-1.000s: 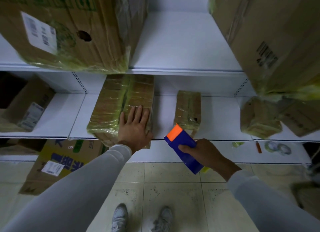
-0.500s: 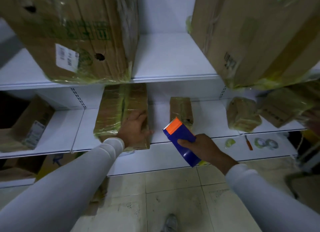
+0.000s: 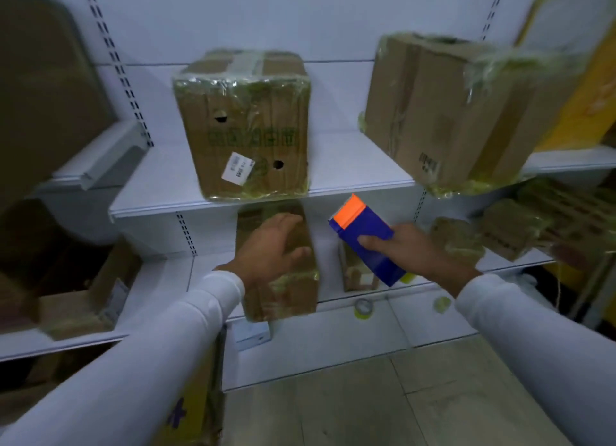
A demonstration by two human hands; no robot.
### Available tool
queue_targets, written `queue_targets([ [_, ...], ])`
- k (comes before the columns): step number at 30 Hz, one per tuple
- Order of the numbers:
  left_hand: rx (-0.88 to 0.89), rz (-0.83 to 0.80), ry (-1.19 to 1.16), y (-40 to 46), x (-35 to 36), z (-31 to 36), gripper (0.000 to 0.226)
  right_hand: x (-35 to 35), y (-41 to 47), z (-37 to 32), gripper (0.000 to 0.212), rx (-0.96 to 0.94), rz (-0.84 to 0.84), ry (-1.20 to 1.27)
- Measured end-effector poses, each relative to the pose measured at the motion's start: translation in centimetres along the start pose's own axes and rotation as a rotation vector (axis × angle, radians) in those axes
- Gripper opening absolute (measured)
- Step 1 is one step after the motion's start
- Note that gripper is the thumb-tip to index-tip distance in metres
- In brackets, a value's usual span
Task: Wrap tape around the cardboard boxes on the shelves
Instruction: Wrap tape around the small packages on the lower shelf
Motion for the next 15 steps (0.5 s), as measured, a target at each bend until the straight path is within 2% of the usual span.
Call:
queue_targets([
  [4, 0.064, 0.094, 0.028, 0.1, -4.7, 2.0, 0.057, -3.0, 0.5, -3.9, 0.047, -0.095, 0.062, 0.000],
  [8, 0.053, 0.166, 0.070, 0.4, -8.1, 3.1, 0.056, -5.5, 3.3, -6.8, 0.041, -0.195, 0.102, 0.001],
  [15, -0.010, 0.203, 0.125, 1.2, -9.2, 4.4, 0.057, -7.5, 10.2, -8.5, 0.051, -0.209, 0.128, -0.381],
])
Point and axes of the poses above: each hand's wrist, its own y-axis towards the middle knuckle, its own x-axis out of the palm, z = x × y, the point moved 1 cm from there along y, towards the middle knuckle, and after that the axes turned 2 degrees about -z, right-handed, at the moved point
